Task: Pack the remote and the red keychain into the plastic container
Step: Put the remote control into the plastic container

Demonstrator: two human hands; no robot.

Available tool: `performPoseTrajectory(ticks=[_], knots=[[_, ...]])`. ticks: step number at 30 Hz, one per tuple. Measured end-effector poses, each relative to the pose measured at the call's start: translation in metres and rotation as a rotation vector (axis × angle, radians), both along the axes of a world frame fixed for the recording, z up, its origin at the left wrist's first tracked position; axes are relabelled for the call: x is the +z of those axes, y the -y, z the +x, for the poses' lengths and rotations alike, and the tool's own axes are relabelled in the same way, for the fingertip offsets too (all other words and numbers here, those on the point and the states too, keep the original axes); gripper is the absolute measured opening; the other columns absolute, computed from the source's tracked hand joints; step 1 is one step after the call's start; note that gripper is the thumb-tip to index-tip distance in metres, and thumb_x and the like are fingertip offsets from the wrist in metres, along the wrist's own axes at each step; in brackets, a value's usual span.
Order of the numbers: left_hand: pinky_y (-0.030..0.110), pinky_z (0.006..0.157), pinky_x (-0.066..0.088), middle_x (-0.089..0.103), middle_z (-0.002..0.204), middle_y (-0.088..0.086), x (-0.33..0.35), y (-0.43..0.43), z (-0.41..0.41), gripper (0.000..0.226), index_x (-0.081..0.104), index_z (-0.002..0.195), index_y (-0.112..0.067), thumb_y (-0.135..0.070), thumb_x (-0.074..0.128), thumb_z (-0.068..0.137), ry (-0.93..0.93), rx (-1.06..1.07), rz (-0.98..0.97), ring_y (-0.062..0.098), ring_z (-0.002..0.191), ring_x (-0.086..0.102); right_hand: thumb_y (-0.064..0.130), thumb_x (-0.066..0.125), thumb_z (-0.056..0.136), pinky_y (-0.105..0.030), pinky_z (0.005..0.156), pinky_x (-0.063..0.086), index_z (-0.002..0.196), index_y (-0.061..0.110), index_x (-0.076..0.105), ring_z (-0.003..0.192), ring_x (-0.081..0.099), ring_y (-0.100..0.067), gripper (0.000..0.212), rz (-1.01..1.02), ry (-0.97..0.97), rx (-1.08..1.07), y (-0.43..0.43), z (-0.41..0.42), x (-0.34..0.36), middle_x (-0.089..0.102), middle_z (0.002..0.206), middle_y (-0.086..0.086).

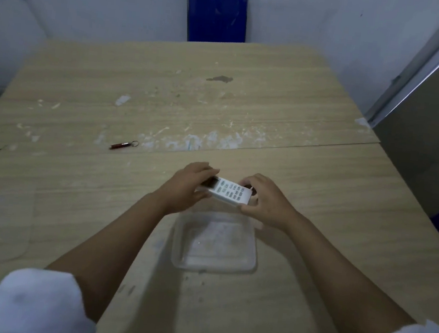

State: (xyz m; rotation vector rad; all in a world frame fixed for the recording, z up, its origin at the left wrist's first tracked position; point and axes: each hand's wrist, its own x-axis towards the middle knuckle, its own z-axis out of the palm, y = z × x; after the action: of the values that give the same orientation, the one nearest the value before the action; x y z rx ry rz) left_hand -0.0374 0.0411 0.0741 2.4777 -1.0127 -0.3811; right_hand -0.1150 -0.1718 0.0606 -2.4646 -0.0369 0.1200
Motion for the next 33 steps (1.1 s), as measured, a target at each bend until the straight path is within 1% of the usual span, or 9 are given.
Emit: performPoseTrajectory(ticks=[2,6,8,10,12,14,21,26,33], knots=[[0.043,0.108,0.038,0.049,0.136,0.014,0.003,-0.007,-0.008,0.057,0.044,0.137,-0.010,-0.018,0.065,0.084,0.004,-0.026,0.028,0.028,0.125,0.043,0.019,0.073,0.071,-0.026,0.079,0.036,0.110,0.014,0.059,0.096,0.047,-0.016,0.042,0.021,0.004,0.008,-0.009,-0.011,0.000,0.052,0.103,0.002],[0.036,0.100,0.040,0.051,0.126,0.012,0.002,-0.023,-0.029,0.049,0.051,0.128,-0.011,-0.020,0.066,0.082,-0.001,-0.054,0.063,0.026,0.113,0.045,0.026,0.076,0.073,-0.024,0.076,0.042,0.118,0.016,0.058,0.096,0.052,-0.014,0.050,0.098,-0.068,-0.007,-0.023,-0.031,0.002,0.054,0.107,0.001],[0.035,0.098,0.039,0.051,0.123,0.013,-0.001,-0.030,-0.043,0.048,0.052,0.125,-0.010,-0.022,0.067,0.081,0.004,-0.037,0.043,0.026,0.111,0.045,0.034,0.072,0.079,-0.020,0.073,0.043,0.122,0.017,0.057,0.094,0.055,-0.014,0.049,0.222,-0.083,-0.174,-0.030,-0.043,0.002,0.056,0.110,-0.001],[0.034,0.097,0.040,0.052,0.122,0.012,-0.005,-0.036,-0.057,0.047,0.052,0.123,-0.010,-0.024,0.068,0.081,0.009,-0.022,0.030,0.026,0.109,0.046,0.036,0.059,0.088,-0.020,0.068,0.044,0.113,0.018,0.062,0.089,0.057,-0.013,0.030,0.327,-0.039,-0.432,-0.035,-0.054,-0.004,0.060,0.108,-0.003],[0.035,0.096,0.041,0.053,0.120,0.012,-0.012,-0.038,-0.069,0.047,0.052,0.121,-0.010,-0.026,0.069,0.079,0.015,-0.027,0.032,0.026,0.107,0.047,0.034,0.051,0.092,-0.031,0.072,0.052,0.104,0.017,0.066,0.089,0.061,-0.017,0.025,0.343,-0.043,-0.629,-0.038,-0.064,-0.015,0.065,0.105,-0.006],[0.035,0.095,0.042,0.053,0.119,0.011,-0.019,-0.037,-0.077,0.047,0.053,0.120,-0.011,-0.026,0.070,0.078,0.016,-0.030,0.058,0.026,0.107,0.047,0.028,0.053,0.091,-0.041,0.082,0.056,0.102,0.015,0.067,0.090,0.065,-0.023,0.022,0.382,-0.101,-0.711,-0.041,-0.071,-0.024,0.069,0.103,-0.009],[0.037,0.094,0.045,0.052,0.121,0.009,-0.036,-0.026,-0.088,0.050,0.052,0.121,-0.015,-0.029,0.070,0.077,-0.036,-0.043,0.133,0.024,0.108,0.047,0.017,0.054,0.088,-0.049,0.078,0.059,0.082,0.012,0.068,0.082,0.069,-0.030,0.017,0.398,-0.173,-0.759,-0.050,-0.074,-0.038,0.073,0.085,-0.009],[0.036,0.096,0.044,0.050,0.122,0.010,-0.043,-0.026,-0.091,0.050,0.051,0.124,-0.013,-0.029,0.067,0.079,-0.090,-0.054,0.152,0.025,0.110,0.045,0.019,0.055,0.086,-0.048,0.073,0.059,0.079,0.012,0.068,0.080,0.070,-0.031,0.016,0.392,-0.174,-0.774,-0.048,-0.073,-0.041,0.072,0.082,-0.008],[0.035,0.095,0.043,0.050,0.124,0.011,-0.047,-0.031,-0.092,0.049,0.050,0.127,-0.014,-0.029,0.063,0.082,-0.092,-0.071,0.142,0.025,0.111,0.045,0.018,0.055,0.087,-0.047,0.073,0.058,0.080,0.010,0.068,0.083,0.069,-0.032,0.017,0.386,-0.163,-0.778,-0.050,-0.073,-0.040,0.073,0.084,-0.009]])
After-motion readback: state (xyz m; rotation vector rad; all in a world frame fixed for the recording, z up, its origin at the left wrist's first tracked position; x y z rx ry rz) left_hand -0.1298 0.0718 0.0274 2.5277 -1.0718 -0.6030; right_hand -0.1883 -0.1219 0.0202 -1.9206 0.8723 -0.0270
